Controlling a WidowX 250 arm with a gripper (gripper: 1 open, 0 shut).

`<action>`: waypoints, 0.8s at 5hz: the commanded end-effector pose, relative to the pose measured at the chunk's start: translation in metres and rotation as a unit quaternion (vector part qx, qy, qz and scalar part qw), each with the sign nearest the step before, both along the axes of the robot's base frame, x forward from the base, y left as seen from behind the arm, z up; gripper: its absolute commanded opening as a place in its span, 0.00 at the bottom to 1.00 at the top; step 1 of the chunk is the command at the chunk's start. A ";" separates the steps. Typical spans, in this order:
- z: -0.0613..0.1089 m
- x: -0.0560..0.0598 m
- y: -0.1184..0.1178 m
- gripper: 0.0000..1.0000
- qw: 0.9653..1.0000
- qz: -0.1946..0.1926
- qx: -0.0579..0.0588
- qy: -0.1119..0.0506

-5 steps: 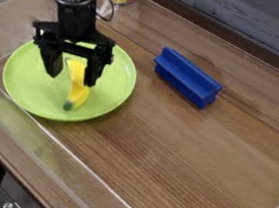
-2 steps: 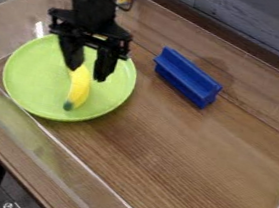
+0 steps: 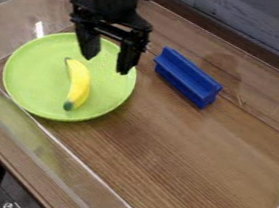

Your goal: Put the banana in the green plate

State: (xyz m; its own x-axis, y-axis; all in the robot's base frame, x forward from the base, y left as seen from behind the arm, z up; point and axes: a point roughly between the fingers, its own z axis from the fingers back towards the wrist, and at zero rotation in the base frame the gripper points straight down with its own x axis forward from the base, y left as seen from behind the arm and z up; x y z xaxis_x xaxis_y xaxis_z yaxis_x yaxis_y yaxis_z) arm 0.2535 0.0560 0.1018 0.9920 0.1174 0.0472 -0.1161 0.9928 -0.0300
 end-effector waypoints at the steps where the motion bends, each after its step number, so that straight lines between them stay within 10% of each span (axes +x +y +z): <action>1: 0.005 0.016 -0.007 1.00 0.999 -0.031 0.004 -0.024; 3: -0.005 0.014 -0.014 1.00 0.998 0.058 0.007 -0.029; 4: -0.007 0.021 -0.007 1.00 0.998 0.043 0.007 -0.034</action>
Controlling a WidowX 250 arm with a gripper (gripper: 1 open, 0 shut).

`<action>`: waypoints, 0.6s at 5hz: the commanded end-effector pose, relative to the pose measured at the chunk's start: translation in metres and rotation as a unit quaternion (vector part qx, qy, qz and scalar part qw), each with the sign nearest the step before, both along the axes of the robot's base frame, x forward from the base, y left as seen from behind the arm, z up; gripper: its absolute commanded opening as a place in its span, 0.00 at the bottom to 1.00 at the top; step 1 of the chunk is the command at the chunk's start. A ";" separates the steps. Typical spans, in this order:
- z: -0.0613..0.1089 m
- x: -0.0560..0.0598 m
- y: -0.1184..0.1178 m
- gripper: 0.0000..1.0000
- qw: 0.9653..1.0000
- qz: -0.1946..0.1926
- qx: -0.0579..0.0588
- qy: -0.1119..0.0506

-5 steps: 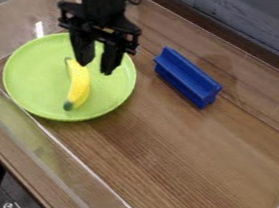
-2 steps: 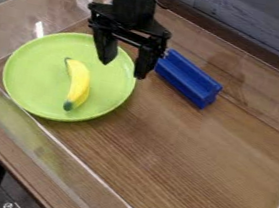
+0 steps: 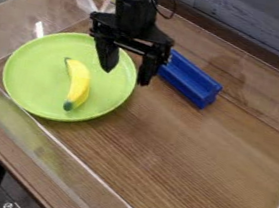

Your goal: Put the banana in the green plate

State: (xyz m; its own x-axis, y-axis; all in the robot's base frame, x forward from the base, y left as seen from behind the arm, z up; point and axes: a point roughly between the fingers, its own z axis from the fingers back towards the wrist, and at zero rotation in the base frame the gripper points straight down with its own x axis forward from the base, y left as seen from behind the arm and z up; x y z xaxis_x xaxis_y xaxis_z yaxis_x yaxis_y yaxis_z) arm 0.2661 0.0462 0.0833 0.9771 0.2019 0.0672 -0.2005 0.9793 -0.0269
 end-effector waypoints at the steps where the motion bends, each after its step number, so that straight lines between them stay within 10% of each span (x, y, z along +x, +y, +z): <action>1: 0.010 0.015 0.011 1.00 0.999 -0.016 0.005 -0.031; 3: -0.004 0.034 -0.006 1.00 0.999 -0.002 0.005 -0.040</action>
State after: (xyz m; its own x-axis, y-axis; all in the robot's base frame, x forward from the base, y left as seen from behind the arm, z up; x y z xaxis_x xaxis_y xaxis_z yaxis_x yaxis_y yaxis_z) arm 0.2911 0.0401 0.0671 0.9745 0.2019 0.0983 -0.1996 0.9793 -0.0330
